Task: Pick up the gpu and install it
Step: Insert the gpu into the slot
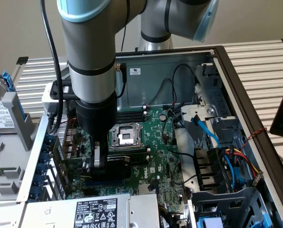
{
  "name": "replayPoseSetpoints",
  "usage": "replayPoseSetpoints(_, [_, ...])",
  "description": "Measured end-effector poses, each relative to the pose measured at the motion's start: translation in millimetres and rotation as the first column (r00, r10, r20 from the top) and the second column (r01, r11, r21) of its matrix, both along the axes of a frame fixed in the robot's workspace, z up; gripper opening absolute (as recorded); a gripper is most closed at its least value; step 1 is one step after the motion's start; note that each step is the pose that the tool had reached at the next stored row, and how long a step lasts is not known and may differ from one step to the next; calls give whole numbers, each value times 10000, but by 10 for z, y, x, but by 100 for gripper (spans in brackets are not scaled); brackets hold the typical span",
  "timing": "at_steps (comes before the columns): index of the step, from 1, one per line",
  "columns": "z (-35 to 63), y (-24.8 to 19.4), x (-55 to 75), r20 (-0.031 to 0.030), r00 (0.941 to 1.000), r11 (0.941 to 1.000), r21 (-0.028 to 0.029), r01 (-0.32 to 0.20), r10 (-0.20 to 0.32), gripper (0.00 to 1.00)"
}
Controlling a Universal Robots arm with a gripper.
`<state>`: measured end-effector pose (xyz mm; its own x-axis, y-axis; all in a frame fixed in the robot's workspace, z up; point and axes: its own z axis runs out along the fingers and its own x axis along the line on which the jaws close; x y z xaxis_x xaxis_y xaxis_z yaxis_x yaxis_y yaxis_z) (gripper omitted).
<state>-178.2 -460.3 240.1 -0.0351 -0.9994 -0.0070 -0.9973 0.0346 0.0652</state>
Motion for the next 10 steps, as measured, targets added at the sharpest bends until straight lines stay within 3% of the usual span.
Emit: replayPoseSetpoints(10, [-1, 0, -7, 1, 9999, 9999, 1, -126, 126, 28])
